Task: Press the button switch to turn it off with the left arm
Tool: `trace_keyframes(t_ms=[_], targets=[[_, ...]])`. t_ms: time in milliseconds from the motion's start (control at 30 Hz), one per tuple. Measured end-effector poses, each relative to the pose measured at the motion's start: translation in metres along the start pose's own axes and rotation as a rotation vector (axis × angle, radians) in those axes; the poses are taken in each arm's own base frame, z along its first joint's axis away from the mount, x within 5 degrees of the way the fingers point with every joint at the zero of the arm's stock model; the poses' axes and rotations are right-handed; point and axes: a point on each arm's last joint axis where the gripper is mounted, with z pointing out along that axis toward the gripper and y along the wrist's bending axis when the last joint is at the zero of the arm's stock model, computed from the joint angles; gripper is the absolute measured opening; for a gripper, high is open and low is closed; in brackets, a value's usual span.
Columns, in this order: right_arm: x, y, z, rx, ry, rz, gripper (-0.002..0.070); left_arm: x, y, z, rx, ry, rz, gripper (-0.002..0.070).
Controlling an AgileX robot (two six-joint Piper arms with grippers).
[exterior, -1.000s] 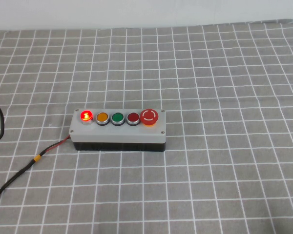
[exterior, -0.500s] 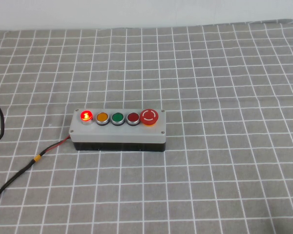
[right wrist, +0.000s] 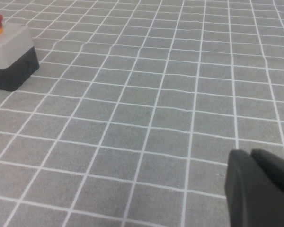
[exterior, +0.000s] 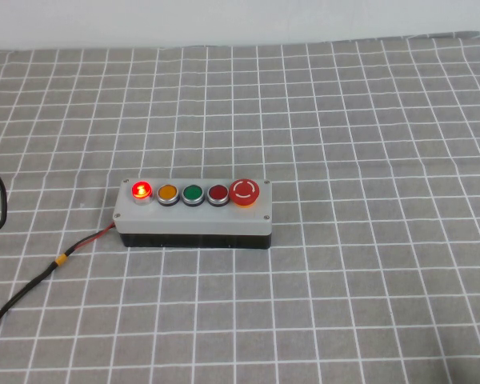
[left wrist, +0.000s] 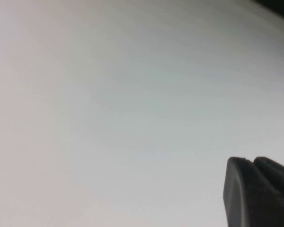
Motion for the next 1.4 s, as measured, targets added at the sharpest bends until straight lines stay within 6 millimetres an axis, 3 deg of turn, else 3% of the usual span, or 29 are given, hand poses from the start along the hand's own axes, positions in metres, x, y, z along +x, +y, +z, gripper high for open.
trace_keyframes(t_ms=[267, 467, 667, 800, 1167, 1400], targets=[[0.0, 0.0, 0.0, 0.0, 0.0, 0.0, -0.0016, -0.065, -0.036, 0.047, 0.097, 0.049, 0.15, -0.0001], [0.0, 0.0, 0.0, 0.0, 0.0, 0.0, -0.0016, -0.082, -0.044, 0.096, 0.025, 0.291, 0.189, -0.0001], [0.0, 0.0, 0.0, 0.0, 0.0, 0.0, -0.0016, -0.074, -0.043, 0.146, -0.091, 0.628, 0.205, -0.0001], [0.0, 0.0, 0.0, 0.0, 0.0, 0.0, -0.0016, -0.063, -0.039, 0.164, -0.122, 0.776, 0.268, -0.0001], [0.0, 0.0, 0.0, 0.0, 0.0, 0.0, -0.0016, -0.022, -0.028, 0.175, -0.172, 0.999, 0.235, -0.0001], [0.0, 0.0, 0.0, 0.0, 0.0, 0.0, -0.0016, 0.023, -0.017, 0.182, -0.169, 1.227, 0.249, -0.0001]])
